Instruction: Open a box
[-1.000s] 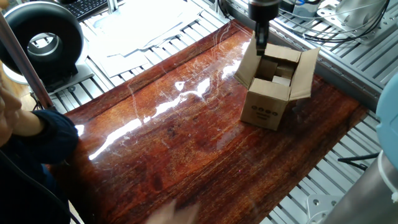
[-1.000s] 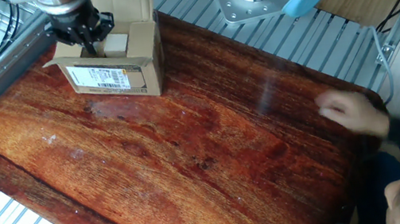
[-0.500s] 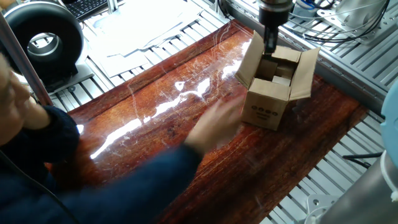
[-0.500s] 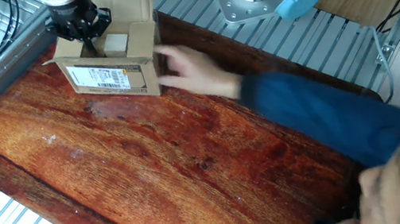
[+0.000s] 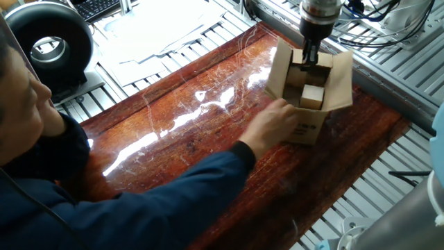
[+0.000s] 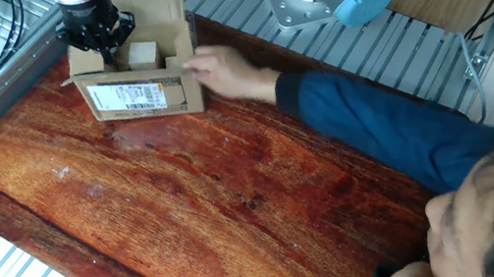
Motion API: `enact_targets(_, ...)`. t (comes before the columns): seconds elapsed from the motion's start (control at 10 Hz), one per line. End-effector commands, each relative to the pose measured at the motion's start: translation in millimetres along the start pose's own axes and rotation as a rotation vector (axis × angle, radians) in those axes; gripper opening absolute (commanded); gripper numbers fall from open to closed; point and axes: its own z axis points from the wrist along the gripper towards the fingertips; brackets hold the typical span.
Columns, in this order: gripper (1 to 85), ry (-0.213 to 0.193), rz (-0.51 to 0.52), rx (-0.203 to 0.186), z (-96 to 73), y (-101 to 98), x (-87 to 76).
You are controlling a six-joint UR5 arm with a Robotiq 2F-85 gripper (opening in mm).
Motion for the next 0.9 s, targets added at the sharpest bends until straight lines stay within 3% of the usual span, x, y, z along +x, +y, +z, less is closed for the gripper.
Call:
enact_targets(0.0, 1.0, 0.018, -0.051, 0.061, -5.3, -17.2, 2.5)
enact_targets(0.2, 1.0, 0.048, -0.071, 0.062, -18.6, -17.2, 2.1)
enact_targets(0.3, 1.0, 0.056, -0.085, 0.093, -22.4, -25.5, 2.6)
enact_targets(0.4, 1.0, 0.051, -0.09, 0.094, -22.9, -25.7, 1.0)
enact_targets(0.5, 1.0, 0.057, -0.108, 0.121, -26.0, -32.8, 0.8)
enact_targets(0.7, 1.0, 0.074, -0.21, 0.229, -39.3, -63.3, -5.9)
enact_targets(0.8, 1.0, 0.079, -0.237, 0.256, -41.7, -70.0, -8.3)
